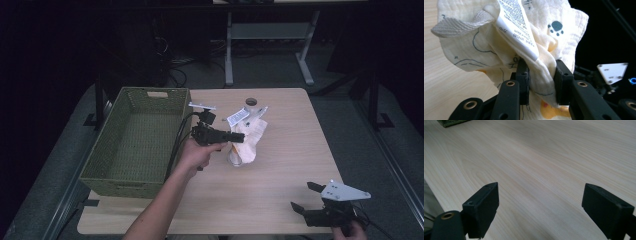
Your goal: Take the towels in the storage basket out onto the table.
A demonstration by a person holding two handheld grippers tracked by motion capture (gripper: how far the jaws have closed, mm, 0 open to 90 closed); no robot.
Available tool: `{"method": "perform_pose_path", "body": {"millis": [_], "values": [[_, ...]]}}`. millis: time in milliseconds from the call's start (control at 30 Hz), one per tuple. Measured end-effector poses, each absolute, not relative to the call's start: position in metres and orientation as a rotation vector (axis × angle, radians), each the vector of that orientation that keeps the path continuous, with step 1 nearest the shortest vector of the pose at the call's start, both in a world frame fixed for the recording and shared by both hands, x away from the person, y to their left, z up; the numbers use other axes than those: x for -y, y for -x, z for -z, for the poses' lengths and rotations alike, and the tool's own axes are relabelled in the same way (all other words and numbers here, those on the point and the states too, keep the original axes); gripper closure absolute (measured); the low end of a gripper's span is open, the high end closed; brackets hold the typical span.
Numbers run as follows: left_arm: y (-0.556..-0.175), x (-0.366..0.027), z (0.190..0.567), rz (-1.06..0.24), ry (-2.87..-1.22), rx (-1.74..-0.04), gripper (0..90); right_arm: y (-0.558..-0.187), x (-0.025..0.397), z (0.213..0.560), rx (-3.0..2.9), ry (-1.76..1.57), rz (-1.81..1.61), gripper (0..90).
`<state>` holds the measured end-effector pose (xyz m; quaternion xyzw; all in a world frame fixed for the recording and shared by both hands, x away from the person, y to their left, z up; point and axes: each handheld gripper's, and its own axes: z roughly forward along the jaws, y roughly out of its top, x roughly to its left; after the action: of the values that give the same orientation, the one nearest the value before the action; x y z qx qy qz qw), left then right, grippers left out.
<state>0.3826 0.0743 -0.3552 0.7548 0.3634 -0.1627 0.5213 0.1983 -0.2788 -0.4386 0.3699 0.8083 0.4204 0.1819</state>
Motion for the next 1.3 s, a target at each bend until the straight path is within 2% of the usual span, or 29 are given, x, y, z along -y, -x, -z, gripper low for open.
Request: {"method": "perform_pose_path", "body": {"millis": [833, 1300], "values": [[-0.395, -0.025, 0.417, 0.374, -1.896, -0.983, 69.6, -0.199, 0.281, 0.439, -2.267, -1.054, -1.218, 13.9], [-0.396, -0.017, 0.431, 0.326, -1.931, -1.024, 68.7, -0.199, 0.280, 0.439, -2.271, -1.055, -1.215, 13.9]]}}
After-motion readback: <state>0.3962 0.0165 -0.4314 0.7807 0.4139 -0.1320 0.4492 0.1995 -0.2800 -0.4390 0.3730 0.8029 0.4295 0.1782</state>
